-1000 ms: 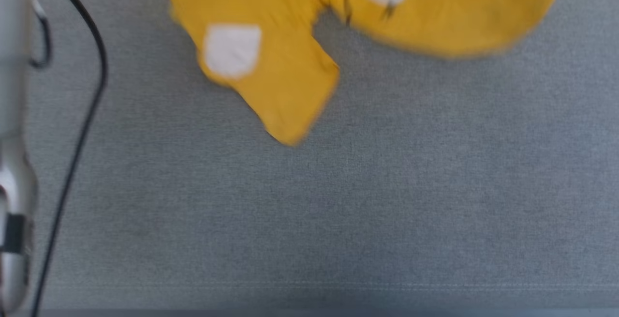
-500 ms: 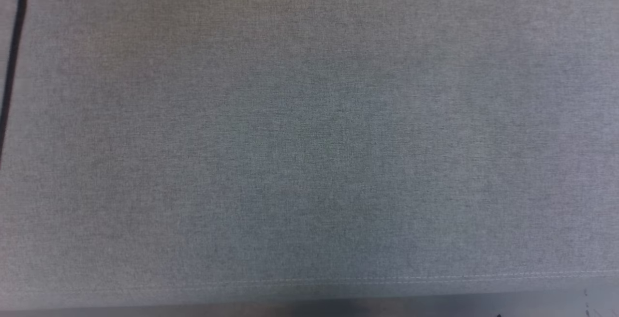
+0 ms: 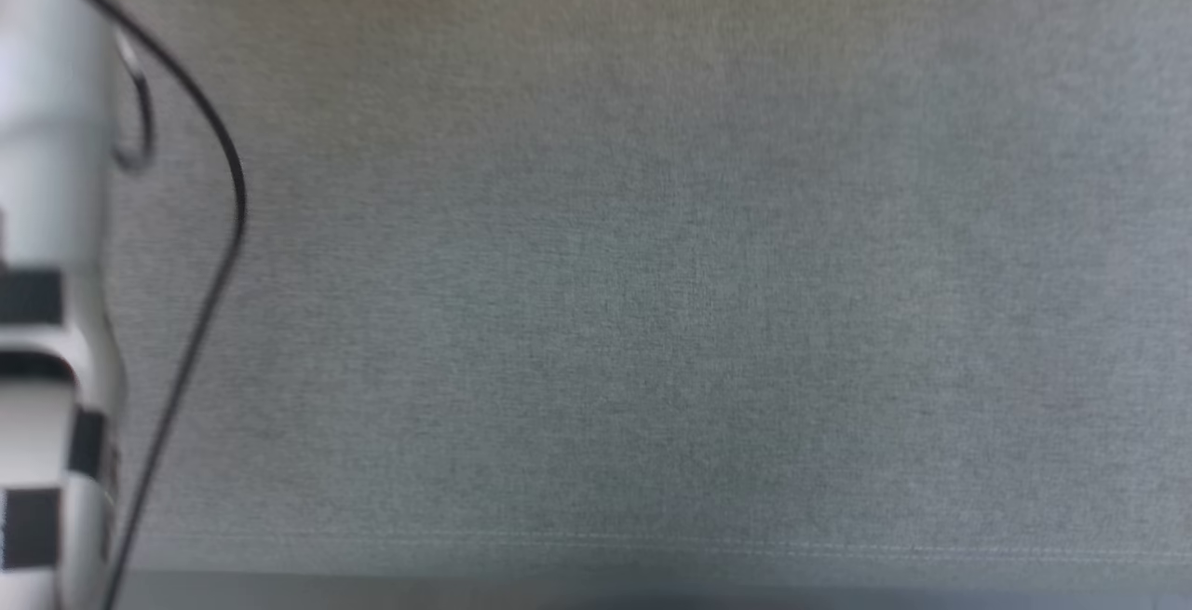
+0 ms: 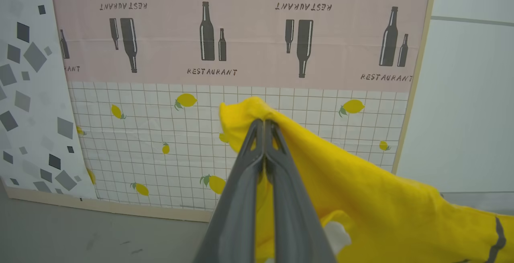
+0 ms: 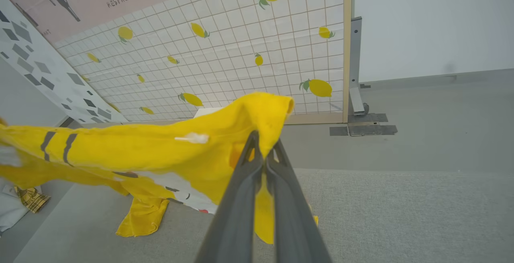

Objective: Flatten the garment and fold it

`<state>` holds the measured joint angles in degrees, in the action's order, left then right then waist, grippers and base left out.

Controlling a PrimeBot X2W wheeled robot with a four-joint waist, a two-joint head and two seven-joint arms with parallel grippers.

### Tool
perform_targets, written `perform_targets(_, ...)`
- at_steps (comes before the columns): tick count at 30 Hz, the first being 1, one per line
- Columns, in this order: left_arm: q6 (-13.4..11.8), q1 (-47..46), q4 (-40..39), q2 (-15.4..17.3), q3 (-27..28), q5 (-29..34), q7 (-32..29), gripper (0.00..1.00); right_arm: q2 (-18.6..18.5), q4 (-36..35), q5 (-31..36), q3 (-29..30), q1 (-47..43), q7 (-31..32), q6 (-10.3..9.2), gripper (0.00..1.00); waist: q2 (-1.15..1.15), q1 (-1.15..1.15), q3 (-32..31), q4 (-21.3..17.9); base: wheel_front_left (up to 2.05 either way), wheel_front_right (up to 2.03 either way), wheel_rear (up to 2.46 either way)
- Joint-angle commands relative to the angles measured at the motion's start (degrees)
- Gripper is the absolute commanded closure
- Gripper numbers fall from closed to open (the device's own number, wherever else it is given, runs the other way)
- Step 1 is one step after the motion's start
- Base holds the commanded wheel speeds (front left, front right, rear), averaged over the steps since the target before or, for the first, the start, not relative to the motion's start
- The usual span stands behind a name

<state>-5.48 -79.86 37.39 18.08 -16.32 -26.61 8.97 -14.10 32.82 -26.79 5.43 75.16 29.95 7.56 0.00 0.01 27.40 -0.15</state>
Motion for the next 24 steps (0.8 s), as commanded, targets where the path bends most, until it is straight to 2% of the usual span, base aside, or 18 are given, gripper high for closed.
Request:
perform_targets(1, 0.8, 3.5, -0.1, 0.4, 0.2, -0.9, 1.0, 1.00, -0.2, -1.3, -1.9, -0.5, -3.5, -1.2, -0.08, 1.00, 0.00, -0.01, -4.3, 1.3, 0.00, 0.00, 0.00)
perform_targets(5, 2.7, 13.9, -2.6, 0.9, 0.1, -3.1, 1.5, 1.00, -0.9, -4.9, -6.5, -2.0, -15.0, -3.1, -0.08, 1.00, 0.00, -0.01, -8.9, 2.1, 0.00, 0.00, 0.00)
perform_targets(9, 2.2, 25.8, -7.7, 1.2, 0.5, -5.2, 1.7, 1.00, -1.2, -9.1, -9.2, -2.5, -27.6, -4.4, -0.08, 1.00, 0.00, -0.01, -12.8, 2.9, 0.00, 0.00, 0.00)
perform_targets(15, -2.1, 46.3, -17.0, 0.8, 1.5, -8.4, 0.6, 1.00, 0.9, -13.2, -11.6, 0.2, -45.4, -5.6, -0.08, 1.00, 0.00, -0.01, -17.3, 3.5, 0.00, 0.00, 0.00)
perform_targets(20, -6.5, 62.6, -23.1, 0.6, 1.8, -10.4, -1.5, 1.00, 2.0, -14.2, -8.5, 2.2, -57.1, -6.7, -0.08, 1.00, 0.00, -0.01, -19.3, 3.5, 0.00, 0.00, 0.00)
perform_targets(24, -9.2, 72.1, -25.2, 1.3, 0.8, -10.9, -4.8, 1.00, 3.0, -14.2, -5.7, 3.3, -63.7, -6.7, -0.08, 1.00, 0.00, -0.01, -20.2, 3.7, 0.00, 0.00, 0.00)
